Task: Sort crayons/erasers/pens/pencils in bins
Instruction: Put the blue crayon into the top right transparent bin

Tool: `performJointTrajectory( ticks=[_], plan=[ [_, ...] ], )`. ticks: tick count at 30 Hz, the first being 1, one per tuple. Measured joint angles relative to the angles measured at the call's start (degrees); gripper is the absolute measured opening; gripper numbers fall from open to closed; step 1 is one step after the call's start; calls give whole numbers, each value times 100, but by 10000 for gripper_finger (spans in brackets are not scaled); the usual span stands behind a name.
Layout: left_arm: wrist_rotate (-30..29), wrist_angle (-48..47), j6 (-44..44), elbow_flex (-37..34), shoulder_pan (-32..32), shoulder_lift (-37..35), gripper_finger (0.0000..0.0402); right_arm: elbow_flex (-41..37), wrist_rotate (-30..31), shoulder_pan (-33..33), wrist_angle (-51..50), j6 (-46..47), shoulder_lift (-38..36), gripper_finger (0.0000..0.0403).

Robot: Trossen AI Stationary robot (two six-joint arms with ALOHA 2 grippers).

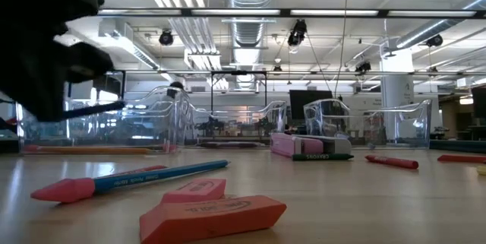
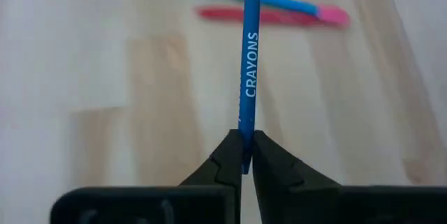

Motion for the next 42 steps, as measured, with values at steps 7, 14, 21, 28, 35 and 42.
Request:
performJointTrajectory(
  ticks=[7, 14, 21, 28, 35, 42],
  plan=[
    [-1360, 813, 733, -25, 37, -798, 2, -2, -3, 0, 32, -4, 16, 127],
    [-1484, 2511, 1970, -60, 479, -1269, 1, -2, -68, -87, 312, 13, 263, 127],
    [-1283, 3463, 2444, -56, 1036, -1256, 1, -4, -837, -397, 1561, 18, 880, 128],
    [-1019, 4079, 2532, -56, 1219, -1031, 1, 148, -1137, -827, 2076, 269, 1372, 164],
    [-1021, 4181, 2528, -52, 1246, -963, 1, 781, -1285, -902, 2094, 329, 1803, 229],
    [-1021, 4185, 2528, -52, 1284, -966, 1, 1448, -1419, -901, 2032, 181, 2374, 245]
  ],
)
